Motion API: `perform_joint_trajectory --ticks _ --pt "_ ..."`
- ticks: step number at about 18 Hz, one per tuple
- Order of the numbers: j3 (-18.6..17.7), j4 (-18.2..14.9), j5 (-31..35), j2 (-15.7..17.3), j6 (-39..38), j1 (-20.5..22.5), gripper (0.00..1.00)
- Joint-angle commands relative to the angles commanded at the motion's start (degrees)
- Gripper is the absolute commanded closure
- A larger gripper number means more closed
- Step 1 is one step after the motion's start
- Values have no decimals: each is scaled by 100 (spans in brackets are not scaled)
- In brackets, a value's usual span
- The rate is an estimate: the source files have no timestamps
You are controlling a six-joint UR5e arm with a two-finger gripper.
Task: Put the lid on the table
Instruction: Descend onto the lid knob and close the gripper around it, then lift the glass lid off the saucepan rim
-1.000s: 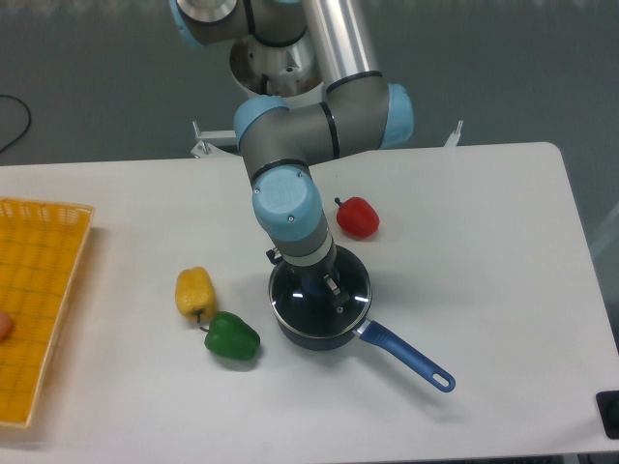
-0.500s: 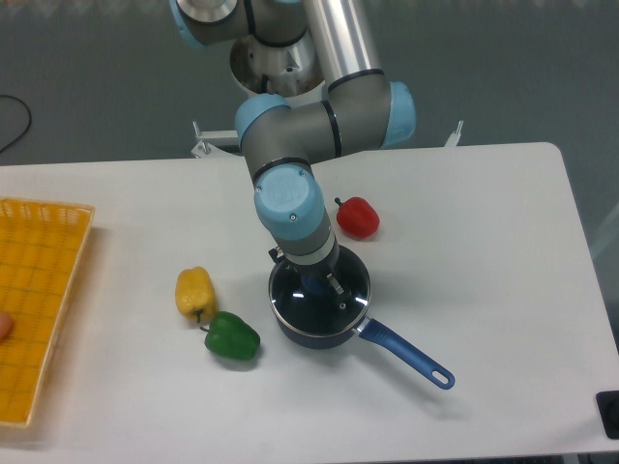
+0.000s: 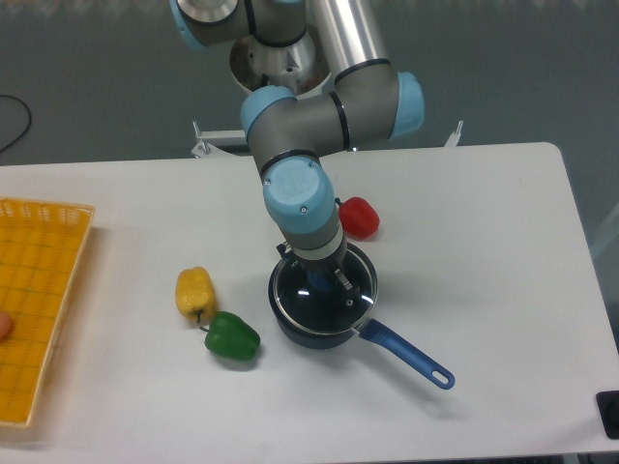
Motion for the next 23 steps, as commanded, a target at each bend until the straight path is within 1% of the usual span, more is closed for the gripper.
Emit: perform_joint_trajectory --ticks 9,11,18,23 --pt "9 0 -9 9 -26 35 49" --pt "9 -18 -9 52 -26 79 49" --pt "88 -193 -35 97 -35 158 49" --pt "132 -202 -44 97 -35 176 49"
